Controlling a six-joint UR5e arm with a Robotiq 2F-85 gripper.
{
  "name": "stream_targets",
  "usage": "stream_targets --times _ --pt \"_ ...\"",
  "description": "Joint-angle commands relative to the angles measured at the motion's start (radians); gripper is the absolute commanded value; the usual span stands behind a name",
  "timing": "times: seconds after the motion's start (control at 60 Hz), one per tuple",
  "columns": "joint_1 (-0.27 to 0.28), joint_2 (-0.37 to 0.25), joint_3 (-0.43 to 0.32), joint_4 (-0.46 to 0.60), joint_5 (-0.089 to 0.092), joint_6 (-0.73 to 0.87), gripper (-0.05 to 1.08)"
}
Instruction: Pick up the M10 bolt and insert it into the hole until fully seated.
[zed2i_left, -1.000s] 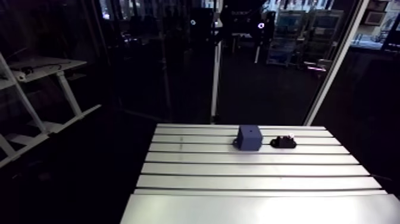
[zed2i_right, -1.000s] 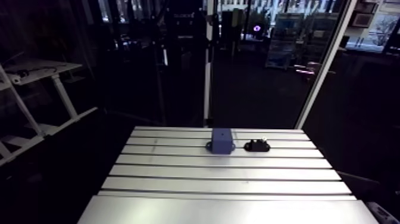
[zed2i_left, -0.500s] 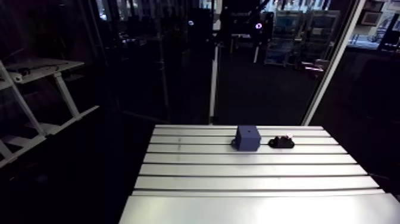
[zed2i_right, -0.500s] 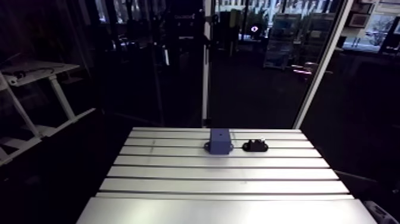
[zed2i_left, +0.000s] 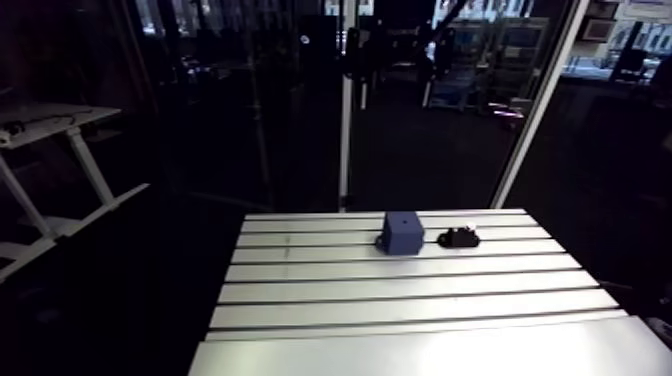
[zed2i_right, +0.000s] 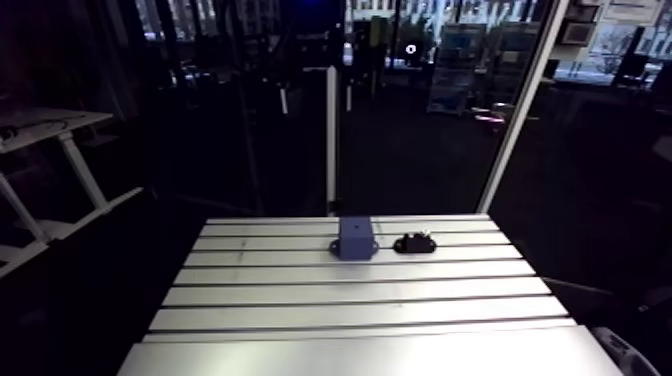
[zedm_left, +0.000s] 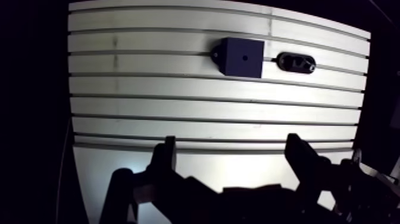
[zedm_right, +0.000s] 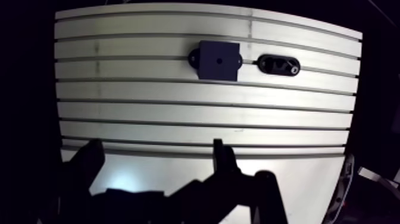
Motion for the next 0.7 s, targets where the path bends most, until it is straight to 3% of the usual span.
stream_targets --times 0.017,0.15,0.333,0.35,0.467,0.5,0.517,0.533,0.55,0.567,0.7 --pt "-0.106 -0.004 0.063 -0.149 0.006 -0.111 0.01" --pt "-0.17 -0.002 0.087 -0.176 0.008 -0.16 0.01" --pt "-0.2 0.007 0.131 -0.264 0.023 -0.211 0.01" --pt "-0.204 0.008 0.138 -0.28 0.033 -0.225 0.01" --pt "-0.231 0.013 0.16 -0.308 0.056 -0.266 0.01" --pt "-0.255 0.013 0.173 -0.329 0.088 -0.304 0.01" --pt "-0.255 0.013 0.173 -0.329 0.088 -0.304 0.01" --pt "-0.269 0.015 0.179 -0.339 0.106 -0.321 0.01" --pt "-0.269 0.015 0.179 -0.339 0.106 -0.321 0.01" --pt "-0.287 0.015 0.187 -0.352 0.123 -0.334 0.01" --pt "-0.348 0.022 0.21 -0.392 0.166 -0.352 0.01"
